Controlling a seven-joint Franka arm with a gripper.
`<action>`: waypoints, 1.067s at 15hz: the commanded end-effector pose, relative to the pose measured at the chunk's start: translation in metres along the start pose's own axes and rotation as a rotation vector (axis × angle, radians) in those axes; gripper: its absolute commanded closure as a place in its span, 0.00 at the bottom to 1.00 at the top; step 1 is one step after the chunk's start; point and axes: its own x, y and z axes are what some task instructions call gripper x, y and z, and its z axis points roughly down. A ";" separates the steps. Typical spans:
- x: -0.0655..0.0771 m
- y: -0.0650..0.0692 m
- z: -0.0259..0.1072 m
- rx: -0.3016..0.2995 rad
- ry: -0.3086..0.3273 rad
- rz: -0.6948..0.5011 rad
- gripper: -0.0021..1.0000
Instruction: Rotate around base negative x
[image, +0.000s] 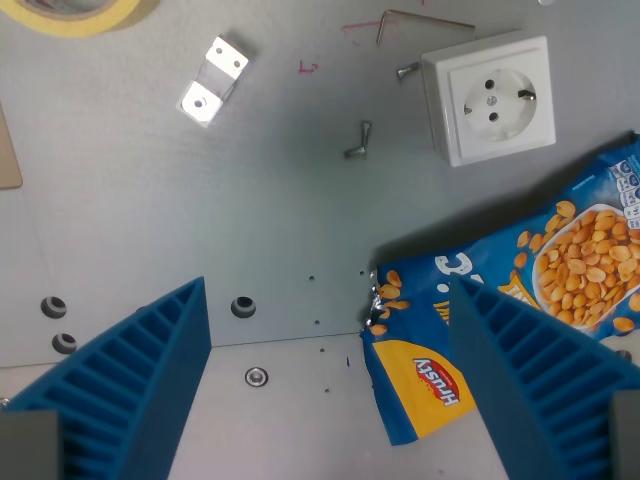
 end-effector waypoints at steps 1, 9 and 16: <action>0.000 0.000 -0.003 -0.013 0.007 0.001 0.00; 0.000 0.000 -0.003 -0.119 0.014 0.002 0.00; 0.000 0.000 -0.003 -0.213 0.019 0.003 0.00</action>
